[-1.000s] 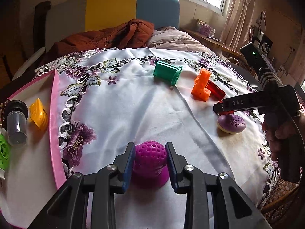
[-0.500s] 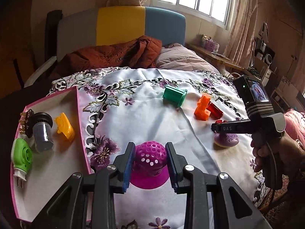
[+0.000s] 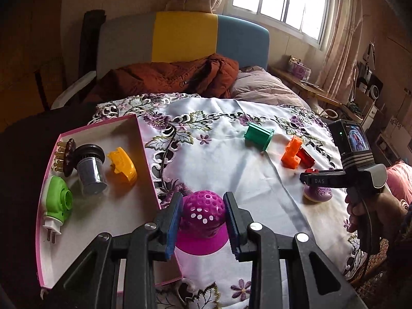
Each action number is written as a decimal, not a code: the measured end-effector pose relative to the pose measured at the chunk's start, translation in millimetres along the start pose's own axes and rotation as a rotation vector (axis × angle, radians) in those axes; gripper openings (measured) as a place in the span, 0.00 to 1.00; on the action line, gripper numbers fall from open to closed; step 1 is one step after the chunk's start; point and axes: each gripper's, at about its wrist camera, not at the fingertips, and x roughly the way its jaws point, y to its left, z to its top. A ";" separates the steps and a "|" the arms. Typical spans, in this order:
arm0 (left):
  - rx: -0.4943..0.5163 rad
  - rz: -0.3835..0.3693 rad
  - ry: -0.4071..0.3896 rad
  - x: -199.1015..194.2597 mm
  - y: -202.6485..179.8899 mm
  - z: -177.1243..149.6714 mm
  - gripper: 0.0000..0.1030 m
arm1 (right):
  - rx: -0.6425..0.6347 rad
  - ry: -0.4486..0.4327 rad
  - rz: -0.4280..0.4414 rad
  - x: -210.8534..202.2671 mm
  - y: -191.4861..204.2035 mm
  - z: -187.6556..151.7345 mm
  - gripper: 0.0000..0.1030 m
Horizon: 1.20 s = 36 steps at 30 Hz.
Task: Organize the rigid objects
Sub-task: 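Carry the magenta mesh cup toward the tray while the right gripper grasps the red puzzle piece, then lower the magenta mesh cup into the tray and open the left gripper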
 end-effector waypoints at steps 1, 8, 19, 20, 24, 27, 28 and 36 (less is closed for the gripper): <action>-0.006 0.004 0.001 -0.8 2.6 -0.5 0.31 | -0.002 -0.001 -0.001 0.0 0.1 0.1 0.48; -0.025 0.024 0.005 -6.2 17.9 -4.1 0.31 | -0.009 -0.003 -0.006 -0.8 0.9 -0.8 0.48; -0.220 0.040 0.051 -24.1 108.4 -18.8 0.31 | -0.022 -0.005 -0.015 -2.2 2.7 -0.7 0.48; -0.244 0.033 0.061 -24.6 119.5 -21.8 0.31 | -0.023 -0.005 -0.016 -2.3 2.8 -0.6 0.48; -0.308 0.030 0.090 -22.1 149.0 -34.9 0.31 | -0.018 -0.002 -0.011 -2.5 2.2 -0.7 0.48; -0.321 0.014 0.099 -17.8 155.2 -38.5 0.31 | -0.021 -0.002 -0.013 -2.5 2.3 -0.4 0.48; -0.320 0.006 0.098 -15.6 154.7 -37.6 0.31 | -0.022 -0.003 -0.014 -2.4 2.6 -0.4 0.48; -0.261 0.053 0.100 24.5 152.2 -13.1 0.31 | -0.023 -0.004 -0.015 -2.2 2.5 -0.3 0.48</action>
